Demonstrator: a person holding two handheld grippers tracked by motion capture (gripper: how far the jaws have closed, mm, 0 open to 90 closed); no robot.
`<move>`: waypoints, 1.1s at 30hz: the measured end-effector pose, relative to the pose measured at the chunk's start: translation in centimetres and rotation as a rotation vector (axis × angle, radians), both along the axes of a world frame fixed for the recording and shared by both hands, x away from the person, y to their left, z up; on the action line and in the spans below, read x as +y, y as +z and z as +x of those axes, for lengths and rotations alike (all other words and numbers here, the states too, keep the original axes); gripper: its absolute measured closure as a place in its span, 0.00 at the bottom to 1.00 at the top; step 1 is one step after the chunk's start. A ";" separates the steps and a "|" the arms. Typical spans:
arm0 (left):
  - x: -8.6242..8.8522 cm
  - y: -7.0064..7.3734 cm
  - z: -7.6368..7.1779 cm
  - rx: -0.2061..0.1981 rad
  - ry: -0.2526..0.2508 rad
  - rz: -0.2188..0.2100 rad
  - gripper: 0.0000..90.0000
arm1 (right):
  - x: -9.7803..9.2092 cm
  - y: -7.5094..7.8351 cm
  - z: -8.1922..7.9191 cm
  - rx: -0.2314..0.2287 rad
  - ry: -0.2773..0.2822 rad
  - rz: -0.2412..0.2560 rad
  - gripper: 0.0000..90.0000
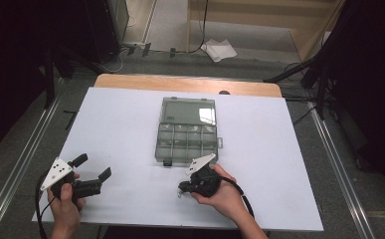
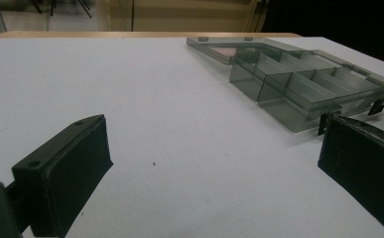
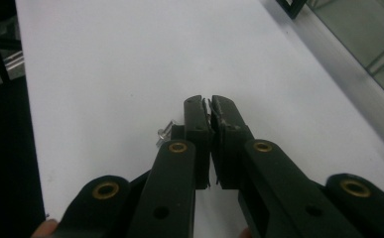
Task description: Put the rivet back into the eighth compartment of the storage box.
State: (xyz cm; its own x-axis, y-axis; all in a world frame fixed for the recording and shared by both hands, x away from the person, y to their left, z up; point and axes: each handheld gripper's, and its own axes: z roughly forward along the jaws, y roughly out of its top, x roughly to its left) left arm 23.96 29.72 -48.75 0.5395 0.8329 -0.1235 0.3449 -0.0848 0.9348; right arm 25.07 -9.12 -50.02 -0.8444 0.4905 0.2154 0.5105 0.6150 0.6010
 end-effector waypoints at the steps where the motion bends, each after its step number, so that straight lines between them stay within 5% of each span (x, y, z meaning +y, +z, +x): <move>1: 0.0 0.0 0.0 -0.001 0.000 0.000 0.00 | -0.1 0.1 0.0 -0.006 0.006 0.009 0.98; 19: -1.1 0.1 0.6 -0.010 -0.021 -0.001 0.00 | -1.5 1.0 -0.5 -0.032 -0.024 0.056 0.98; 33: -0.8 0.2 0.2 -0.009 0.015 -0.004 0.00 | -2.2 1.9 0.1 -0.022 -0.037 0.079 0.98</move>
State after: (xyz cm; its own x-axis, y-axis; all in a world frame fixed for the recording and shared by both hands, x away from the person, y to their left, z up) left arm 24.12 28.91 -48.55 0.5276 0.8406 -0.1224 0.3378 -0.0755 0.9382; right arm 25.18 -11.35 -48.14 -0.8311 0.5035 0.2363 0.5181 0.5463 0.6582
